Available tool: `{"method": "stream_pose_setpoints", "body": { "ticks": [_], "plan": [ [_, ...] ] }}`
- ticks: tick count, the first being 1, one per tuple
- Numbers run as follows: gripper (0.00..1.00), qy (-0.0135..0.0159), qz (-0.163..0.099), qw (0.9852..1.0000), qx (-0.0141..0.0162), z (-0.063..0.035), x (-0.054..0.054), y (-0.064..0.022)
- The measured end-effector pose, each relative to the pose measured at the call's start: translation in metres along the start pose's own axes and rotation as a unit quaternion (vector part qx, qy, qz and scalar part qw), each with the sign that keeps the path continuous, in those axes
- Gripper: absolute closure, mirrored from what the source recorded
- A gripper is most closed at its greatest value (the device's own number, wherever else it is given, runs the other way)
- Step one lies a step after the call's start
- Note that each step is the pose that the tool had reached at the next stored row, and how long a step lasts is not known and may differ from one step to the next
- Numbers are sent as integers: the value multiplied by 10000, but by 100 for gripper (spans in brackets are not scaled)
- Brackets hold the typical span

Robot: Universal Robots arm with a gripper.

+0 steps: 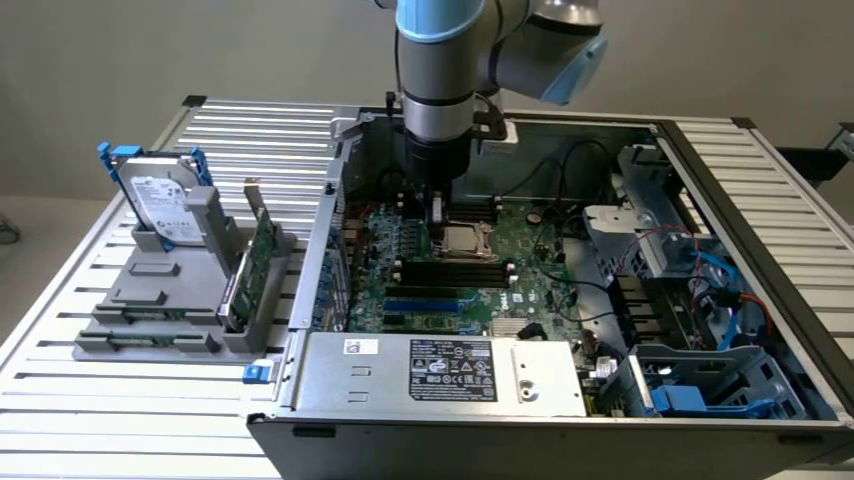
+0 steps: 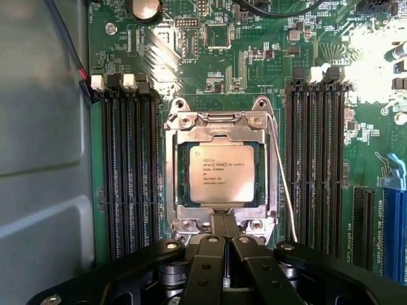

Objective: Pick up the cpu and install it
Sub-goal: 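Close the cpu cover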

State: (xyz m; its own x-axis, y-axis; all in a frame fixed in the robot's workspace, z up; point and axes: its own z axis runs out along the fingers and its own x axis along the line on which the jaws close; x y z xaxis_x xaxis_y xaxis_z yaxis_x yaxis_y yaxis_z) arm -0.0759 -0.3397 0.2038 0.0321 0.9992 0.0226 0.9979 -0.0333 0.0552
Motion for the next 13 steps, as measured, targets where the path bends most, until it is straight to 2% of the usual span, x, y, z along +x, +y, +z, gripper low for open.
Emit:
{"method": "stream_pose_setpoints", "body": {
  "ticks": [4,8,13],
  "plan": [
    [89,5,1,10000,0,13,0,-1],
    [89,11,1,10000,6,-90,2,1],
    [89,13,1,10000,6,-55,1,-3]
  ]
}}
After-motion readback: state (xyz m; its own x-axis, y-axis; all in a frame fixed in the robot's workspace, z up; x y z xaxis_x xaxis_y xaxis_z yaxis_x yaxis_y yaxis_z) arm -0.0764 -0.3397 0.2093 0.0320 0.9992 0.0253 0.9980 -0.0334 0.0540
